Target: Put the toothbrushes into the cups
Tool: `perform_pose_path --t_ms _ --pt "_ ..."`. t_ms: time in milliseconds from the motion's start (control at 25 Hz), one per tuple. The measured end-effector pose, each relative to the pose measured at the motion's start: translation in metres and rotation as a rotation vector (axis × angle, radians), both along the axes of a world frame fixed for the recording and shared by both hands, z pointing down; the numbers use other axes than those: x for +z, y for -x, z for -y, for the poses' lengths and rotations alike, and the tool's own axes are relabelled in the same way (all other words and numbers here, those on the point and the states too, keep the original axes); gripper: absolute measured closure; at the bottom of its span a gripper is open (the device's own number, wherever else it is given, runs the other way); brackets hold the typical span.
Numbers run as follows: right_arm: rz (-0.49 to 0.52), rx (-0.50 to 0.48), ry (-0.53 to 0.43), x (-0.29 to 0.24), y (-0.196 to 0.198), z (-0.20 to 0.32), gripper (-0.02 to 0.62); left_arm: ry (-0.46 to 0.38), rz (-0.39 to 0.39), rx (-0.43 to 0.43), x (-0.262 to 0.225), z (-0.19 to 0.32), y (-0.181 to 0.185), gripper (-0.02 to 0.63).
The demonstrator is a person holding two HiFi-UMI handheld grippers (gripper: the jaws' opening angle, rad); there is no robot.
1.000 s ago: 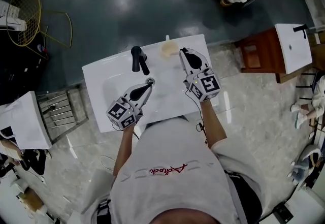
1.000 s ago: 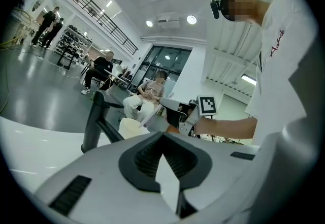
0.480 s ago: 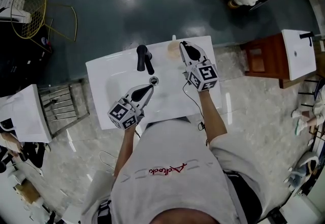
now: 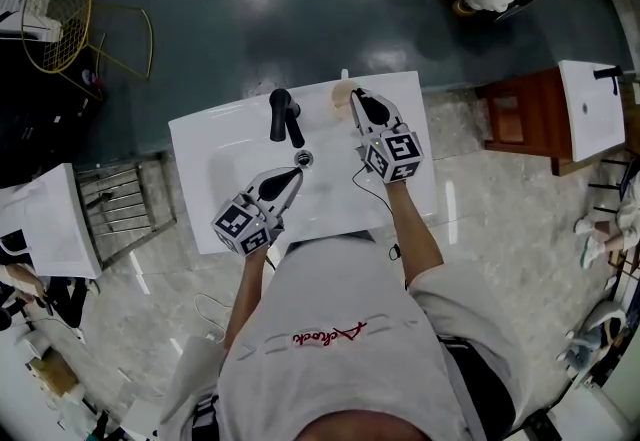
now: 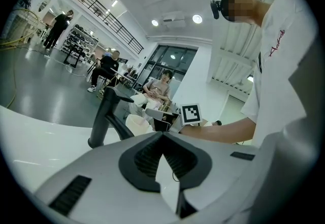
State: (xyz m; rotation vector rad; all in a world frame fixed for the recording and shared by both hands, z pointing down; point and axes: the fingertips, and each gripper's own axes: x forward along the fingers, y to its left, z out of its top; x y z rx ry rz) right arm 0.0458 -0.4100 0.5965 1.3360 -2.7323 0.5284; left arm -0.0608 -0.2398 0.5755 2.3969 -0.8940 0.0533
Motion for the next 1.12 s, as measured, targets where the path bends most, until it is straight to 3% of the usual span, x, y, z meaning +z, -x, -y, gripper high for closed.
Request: perform_pose_path --t_ms 440,680,1120 --pt "-0.028 0.010 0.018 0.013 -0.002 -0.003 0.556 0.012 -0.016 0.012 -0.001 -0.001 -0.002 0.591" --pt "-0.042 0.015 0.023 0.017 -0.005 -0.001 0.455 0.009 -0.015 0.013 -0.002 0.000 -0.002 0.591" --pt "-0.042 0.054 0.056 0.026 -0.014 0.003 0.383 0.003 -0.014 0.013 -0.001 0.001 -0.002 0.591"
